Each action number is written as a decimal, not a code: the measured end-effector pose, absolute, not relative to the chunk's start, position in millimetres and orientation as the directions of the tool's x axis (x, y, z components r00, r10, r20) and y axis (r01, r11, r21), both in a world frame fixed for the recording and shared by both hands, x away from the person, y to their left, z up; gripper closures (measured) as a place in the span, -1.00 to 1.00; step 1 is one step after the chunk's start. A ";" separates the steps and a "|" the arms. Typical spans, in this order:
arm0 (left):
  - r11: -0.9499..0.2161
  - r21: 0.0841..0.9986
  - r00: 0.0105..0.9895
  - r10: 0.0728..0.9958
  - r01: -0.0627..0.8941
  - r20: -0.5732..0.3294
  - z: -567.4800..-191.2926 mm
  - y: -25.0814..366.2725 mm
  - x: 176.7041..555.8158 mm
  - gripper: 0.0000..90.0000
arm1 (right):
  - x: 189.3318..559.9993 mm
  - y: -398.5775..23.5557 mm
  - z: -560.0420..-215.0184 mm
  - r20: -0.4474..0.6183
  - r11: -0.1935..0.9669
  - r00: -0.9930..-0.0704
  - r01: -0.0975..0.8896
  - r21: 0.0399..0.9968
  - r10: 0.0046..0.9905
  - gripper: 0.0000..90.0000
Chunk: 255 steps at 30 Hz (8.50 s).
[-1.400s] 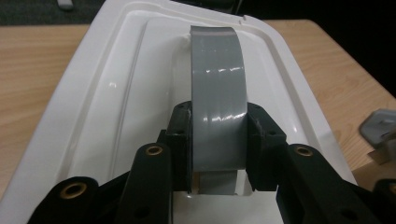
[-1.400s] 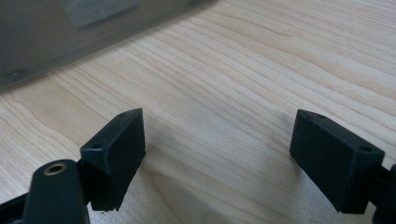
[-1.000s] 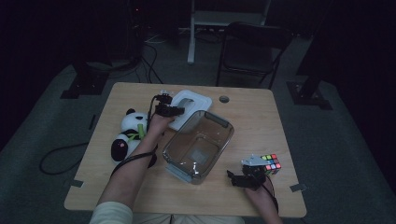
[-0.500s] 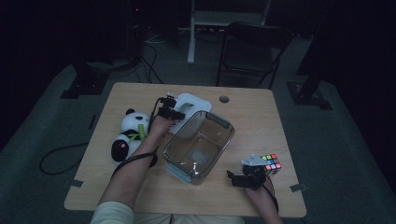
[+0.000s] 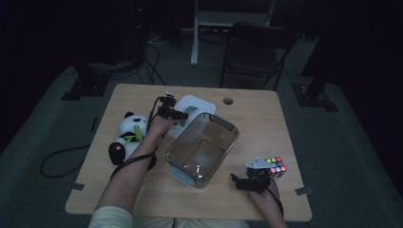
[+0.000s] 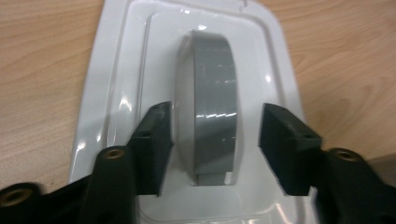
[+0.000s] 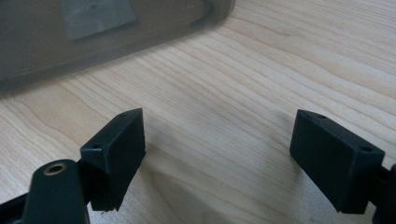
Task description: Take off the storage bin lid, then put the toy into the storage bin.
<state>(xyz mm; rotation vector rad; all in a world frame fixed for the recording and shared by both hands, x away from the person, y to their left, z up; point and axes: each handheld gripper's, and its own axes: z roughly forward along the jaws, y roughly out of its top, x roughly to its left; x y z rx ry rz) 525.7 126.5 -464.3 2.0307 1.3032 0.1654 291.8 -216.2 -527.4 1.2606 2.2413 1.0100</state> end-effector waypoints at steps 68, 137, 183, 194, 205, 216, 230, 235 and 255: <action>-0.295 0.748 0.507 0.859 0.594 -0.064 -400.3 257.6 368.8 -0.67 | 292.3 -214.9 -527.7 0.003 0.348 -0.513 0.586 0.732 0.858 -0.67; -0.163 0.726 0.317 0.945 0.668 -0.079 -446.0 297.7 366.6 0.12 | 291.4 -209.6 -525.4 -0.030 0.382 -0.531 0.569 0.728 0.847 -0.66; -0.200 0.840 0.516 0.850 0.504 -0.107 -349.0 279.9 340.5 0.62 | 308.7 -137.3 -511.3 0.068 0.370 -0.650 0.512 0.775 0.757 -0.75; -0.245 0.878 0.634 0.769 0.412 -0.083 -307.5 250.9 345.2 0.62 | 303.1 -165.8 -519.1 0.105 0.349 -0.624 0.560 0.751 0.774 -0.75; -0.310 0.895 0.769 0.637 0.321 -0.055 -282.1 200.6 358.8 0.62 | 300.2 -173.1 -522.3 0.108 0.347 -0.616 0.570 0.745 0.780 -0.74; -0.343 0.899 0.842 0.538 0.271 -0.049 -271.7 158.0 370.1 0.62 | 300.1 -174.7 -523.4 0.122 0.340 -0.616 0.577 0.743 0.778 -0.74; -0.476 0.822 0.890 0.448 0.312 -0.078 -325.4 117.2 385.5 0.62 | 300.5 -176.0 -524.4 0.134 0.335 -0.618 0.580 0.742 0.774 -0.74; -0.518 0.796 0.893 0.446 0.313 -0.061 -328.4 104.2 385.3 0.62 | 300.6 -176.1 -524.4 0.135 0.334 -0.617 0.582 0.742 0.775 -0.74; -0.511 0.752 0.854 0.504 0.416 -0.129 -361.6 108.6 394.6 0.46 | 300.6 -176.4 -523.9 0.144 0.337 -0.625 0.584 0.738 0.767 -0.74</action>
